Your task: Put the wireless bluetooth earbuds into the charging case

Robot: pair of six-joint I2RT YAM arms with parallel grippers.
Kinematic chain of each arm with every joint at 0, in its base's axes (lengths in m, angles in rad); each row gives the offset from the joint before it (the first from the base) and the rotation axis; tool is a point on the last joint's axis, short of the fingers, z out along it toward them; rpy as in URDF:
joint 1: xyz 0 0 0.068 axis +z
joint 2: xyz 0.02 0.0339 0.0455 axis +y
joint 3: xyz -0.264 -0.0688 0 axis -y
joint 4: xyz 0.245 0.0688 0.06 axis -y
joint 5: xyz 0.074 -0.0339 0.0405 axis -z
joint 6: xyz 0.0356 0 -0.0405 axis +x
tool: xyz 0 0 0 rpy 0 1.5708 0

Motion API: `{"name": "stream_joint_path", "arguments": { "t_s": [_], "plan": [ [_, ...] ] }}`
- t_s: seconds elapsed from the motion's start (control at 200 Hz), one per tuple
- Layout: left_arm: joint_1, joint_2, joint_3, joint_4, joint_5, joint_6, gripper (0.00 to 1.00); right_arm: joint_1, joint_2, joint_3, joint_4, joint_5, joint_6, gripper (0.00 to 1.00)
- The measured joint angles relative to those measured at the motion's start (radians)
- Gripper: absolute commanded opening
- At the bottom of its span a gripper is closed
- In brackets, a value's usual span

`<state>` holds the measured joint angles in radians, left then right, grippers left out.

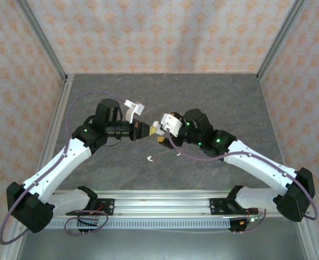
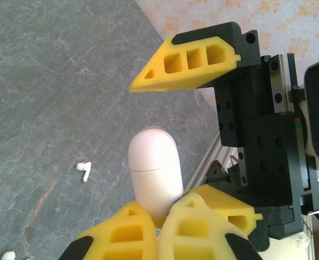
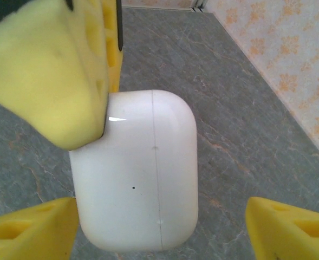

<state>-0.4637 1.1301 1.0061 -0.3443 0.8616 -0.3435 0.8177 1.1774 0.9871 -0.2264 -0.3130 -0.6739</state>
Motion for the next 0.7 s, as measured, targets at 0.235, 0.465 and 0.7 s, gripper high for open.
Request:
{"name": "stream_joint_path", "arguments": {
  "t_s": [0.235, 0.465, 0.7],
  "plan": [
    [0.0, 0.0, 0.0, 0.0, 0.003, -0.008, 0.01, 0.011, 0.0, 0.0, 0.034, 0.002, -0.008, 0.74],
    [0.0, 0.0, 0.001, 0.005, 0.004, -0.026, 0.01, 0.018, 0.007, 0.0, 0.057, 0.001, -0.006, 0.53],
    [0.008, 0.0, 0.001, 0.004, -0.004, -0.027, 0.2, 0.023, 0.021, 0.0, 0.063, 0.0, -0.003, 0.3]
  ]
}}
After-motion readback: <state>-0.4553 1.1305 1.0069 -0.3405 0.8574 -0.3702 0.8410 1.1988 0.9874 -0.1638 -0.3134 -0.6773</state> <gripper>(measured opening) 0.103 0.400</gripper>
